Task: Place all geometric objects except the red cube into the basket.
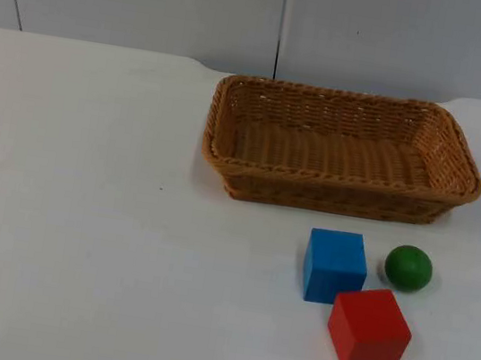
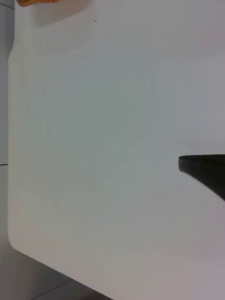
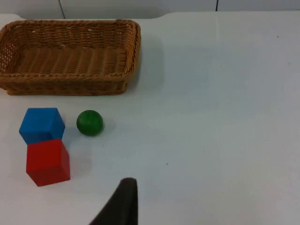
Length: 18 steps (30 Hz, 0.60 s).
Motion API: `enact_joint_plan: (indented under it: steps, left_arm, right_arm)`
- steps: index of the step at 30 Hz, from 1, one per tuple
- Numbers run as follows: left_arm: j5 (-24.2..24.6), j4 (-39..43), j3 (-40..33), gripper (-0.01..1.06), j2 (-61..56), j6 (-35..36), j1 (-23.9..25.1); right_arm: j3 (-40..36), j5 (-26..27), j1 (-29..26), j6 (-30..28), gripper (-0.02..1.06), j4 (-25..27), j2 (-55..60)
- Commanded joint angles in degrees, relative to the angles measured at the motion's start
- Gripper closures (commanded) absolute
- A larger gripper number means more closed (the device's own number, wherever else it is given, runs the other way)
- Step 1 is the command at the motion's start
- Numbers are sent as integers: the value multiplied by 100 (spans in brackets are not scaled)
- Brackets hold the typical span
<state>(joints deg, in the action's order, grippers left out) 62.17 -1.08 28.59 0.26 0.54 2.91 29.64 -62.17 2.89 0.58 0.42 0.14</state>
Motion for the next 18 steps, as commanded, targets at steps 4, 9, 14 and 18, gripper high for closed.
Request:
enact_joint_plan:
  steps: [4,9,14,18]
  left_arm:
    - [-72,-5,13,3,96,75,11]
    - [-235,-161,341,3,1056,141,11]
    - [-570,-271,586,3,1988,141,11]
    - [-784,-271,703,3,2677,141,11]
  right_arm:
    - [85,95,-36,-224,-1,8,-14]
    - [597,280,-36,-224,-1,11,797]
    - [960,572,-36,-224,-1,11,1873]
    - [1081,913,-36,-224,-1,11,2703]
